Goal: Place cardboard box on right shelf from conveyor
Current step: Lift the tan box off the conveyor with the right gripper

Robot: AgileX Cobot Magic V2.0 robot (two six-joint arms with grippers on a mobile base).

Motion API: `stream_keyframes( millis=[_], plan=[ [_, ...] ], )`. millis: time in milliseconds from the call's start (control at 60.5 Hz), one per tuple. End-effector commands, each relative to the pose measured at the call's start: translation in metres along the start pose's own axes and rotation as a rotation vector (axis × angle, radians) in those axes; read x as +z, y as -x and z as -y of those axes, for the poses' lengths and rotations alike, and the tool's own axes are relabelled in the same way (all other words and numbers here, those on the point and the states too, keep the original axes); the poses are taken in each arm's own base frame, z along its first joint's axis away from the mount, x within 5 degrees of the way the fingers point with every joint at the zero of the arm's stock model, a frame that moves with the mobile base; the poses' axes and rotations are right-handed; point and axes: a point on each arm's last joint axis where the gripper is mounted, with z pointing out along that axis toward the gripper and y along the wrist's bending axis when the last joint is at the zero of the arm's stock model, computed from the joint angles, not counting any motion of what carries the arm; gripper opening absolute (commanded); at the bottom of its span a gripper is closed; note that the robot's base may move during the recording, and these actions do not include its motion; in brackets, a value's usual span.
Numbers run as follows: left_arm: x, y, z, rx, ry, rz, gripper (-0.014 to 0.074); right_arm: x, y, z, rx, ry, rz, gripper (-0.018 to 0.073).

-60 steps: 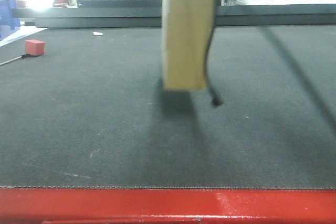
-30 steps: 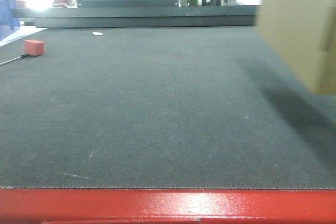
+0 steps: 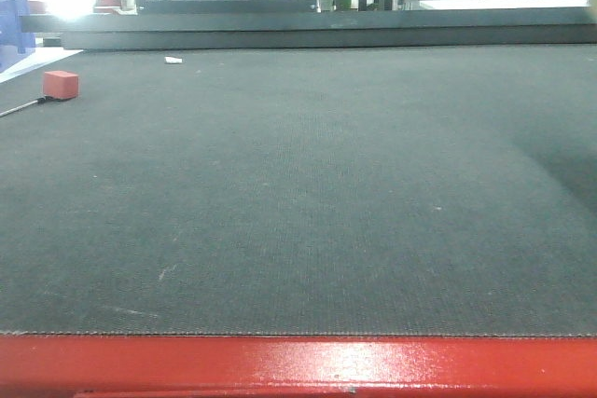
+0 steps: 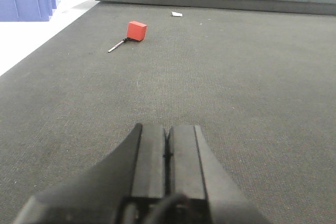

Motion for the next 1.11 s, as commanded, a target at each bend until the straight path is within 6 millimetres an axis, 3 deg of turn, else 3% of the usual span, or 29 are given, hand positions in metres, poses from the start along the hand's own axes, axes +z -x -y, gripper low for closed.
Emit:
stream_keyframes(
  millis=[0,215,380,1091],
  plan=[
    [-0.001,0.005,0.0,-0.006,0.001,0.089,-0.0116,-0.034,0.002,0.004,-0.008,0.046,0.217,0.0202],
    [-0.001,0.005,0.0,-0.006,0.001,0.089,-0.0116,-0.088,-0.022,0.016,-0.049,0.074,0.421,0.0202],
    [-0.001,0.005,0.0,-0.006,0.001,0.089,-0.0116,-0.11,-0.034,0.021,-0.118,0.072,0.516,0.0202],
    [-0.001,0.005,0.0,-0.006,0.001,0.089,-0.0116,-0.115,-0.035,0.022,-0.139,0.073,0.547,0.0202]
  ],
)
